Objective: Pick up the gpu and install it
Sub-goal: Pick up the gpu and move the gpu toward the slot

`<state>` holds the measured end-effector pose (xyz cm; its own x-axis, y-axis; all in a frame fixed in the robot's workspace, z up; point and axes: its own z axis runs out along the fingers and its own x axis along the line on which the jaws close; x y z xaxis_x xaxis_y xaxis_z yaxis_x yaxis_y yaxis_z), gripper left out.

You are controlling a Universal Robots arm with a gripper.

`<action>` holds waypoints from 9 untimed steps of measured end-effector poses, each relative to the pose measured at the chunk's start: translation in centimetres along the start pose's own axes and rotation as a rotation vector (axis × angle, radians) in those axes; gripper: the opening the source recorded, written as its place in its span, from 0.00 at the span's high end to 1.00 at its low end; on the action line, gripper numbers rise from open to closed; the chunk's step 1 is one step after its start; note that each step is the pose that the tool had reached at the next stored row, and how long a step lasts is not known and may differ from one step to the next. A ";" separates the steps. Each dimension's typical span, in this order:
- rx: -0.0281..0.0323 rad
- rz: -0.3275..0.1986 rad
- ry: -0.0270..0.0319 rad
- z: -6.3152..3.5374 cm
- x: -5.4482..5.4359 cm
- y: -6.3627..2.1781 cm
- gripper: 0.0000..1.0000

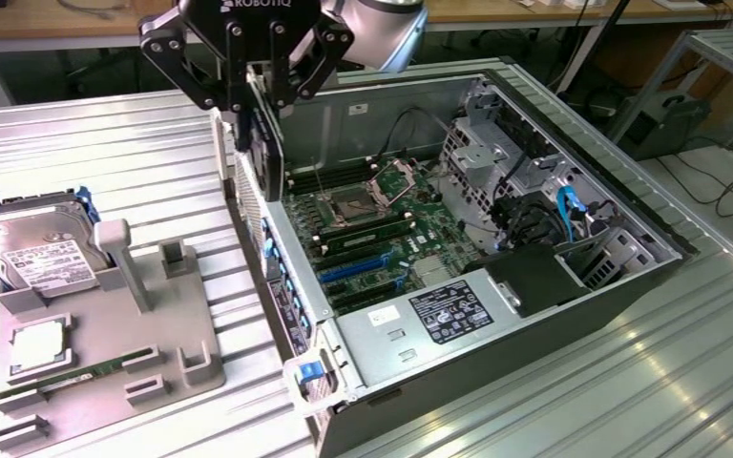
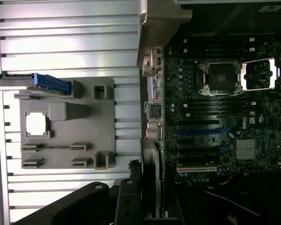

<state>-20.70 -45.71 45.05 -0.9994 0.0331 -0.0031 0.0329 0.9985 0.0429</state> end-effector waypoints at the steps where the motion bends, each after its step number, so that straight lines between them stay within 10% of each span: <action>1: 0.0001 0.000 0.0001 0.00 -0.2 0.01 0.72; 9: 0.0001 0.000 0.0001 0.00 -1.1 0.04 0.72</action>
<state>-19.64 -45.71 45.05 -0.9995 0.0330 -0.0031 0.0329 0.9985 0.0429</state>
